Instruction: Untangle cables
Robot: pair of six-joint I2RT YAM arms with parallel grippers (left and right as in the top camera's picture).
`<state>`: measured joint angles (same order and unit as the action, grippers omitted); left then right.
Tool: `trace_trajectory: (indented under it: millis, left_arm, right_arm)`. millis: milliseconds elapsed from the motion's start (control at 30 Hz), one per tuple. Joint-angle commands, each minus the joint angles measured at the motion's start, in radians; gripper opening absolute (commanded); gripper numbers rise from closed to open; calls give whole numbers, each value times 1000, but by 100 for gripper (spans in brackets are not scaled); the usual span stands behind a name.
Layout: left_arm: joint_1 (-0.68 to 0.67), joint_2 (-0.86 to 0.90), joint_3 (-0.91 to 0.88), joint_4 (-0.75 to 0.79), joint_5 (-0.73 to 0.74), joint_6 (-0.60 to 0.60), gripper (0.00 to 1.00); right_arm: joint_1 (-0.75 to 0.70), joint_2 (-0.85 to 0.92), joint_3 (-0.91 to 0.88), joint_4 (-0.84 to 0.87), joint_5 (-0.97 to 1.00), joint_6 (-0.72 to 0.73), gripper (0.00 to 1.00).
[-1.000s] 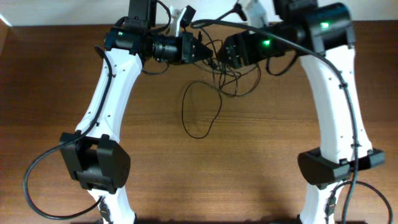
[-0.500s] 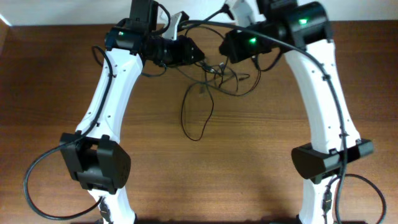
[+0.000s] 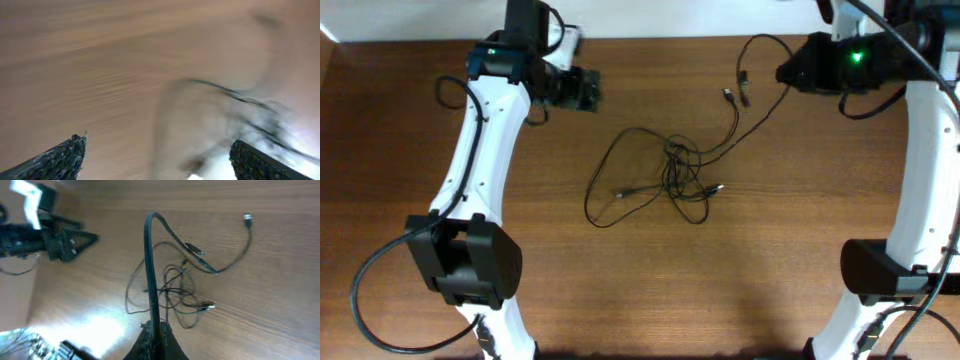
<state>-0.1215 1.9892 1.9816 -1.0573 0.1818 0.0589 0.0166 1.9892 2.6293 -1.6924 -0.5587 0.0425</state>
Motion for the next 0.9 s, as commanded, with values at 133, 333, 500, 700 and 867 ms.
trace_trajectory:
  millis: [133,333,500,700,867]
  left_arm:
    - [-293,-14,9,36,615,340,91]
    - [-464,156,9,158,608,278,83]
    - [-476,169,9,156,587,278,48]
    - [-433,171,9,146,328,240,0]
    - [-344,158,47,139,326,195,0]
  right_arm:
    - [14,-18,7,12,-47,-21,4]
    - [14,-18,7,13,-33,-32,4]
    - [14,-18,7,20,-32,-39,4]
    - [-67,-18,7,16,-119,-38,4]
    - [-140,-18,7,2,-108,-38,4]
